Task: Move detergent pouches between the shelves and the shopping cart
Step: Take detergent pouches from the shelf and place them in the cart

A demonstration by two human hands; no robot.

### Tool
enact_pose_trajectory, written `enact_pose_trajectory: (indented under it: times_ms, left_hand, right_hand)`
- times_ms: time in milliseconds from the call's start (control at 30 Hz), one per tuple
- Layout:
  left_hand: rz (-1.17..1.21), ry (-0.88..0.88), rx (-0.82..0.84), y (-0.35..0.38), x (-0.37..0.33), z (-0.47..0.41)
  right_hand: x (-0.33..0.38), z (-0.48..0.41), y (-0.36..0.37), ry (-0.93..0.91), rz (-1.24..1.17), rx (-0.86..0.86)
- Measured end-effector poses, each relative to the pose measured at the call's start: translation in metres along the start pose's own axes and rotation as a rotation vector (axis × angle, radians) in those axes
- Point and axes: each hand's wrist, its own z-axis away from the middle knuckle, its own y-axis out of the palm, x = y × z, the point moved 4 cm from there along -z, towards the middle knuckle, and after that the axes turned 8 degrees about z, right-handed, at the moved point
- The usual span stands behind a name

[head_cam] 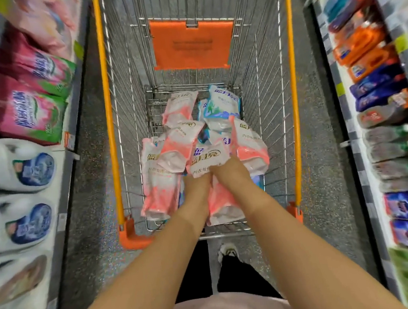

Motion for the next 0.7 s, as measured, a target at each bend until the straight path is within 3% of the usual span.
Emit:
enact_pose_trajectory:
  times_ms: [267,433,567,700]
  left_hand:
    - [0.154,0.322,0.067,0.007,-0.02,0.087]
    - [0.251,0.495,0.1,-0.01,-0.031,0.167]
    - [0.315,0.725,0.152,-0.037,-0.055,0.234]
    - [0.314,0.965,0.097,-0.082,-0.08,0.301]
  right_hand:
    - [-0.005,0.084,-0.06,-0.199,-0.237,-0.207]
    - [0.002,0.169,-0.095,-0.488,-0.327,-0.292]
    - [0.022,0.246,-0.112,-0.72,-0.405,-0.339]
    - [0.052,0.323,-0.111,-0.961,-0.473,-0.343]
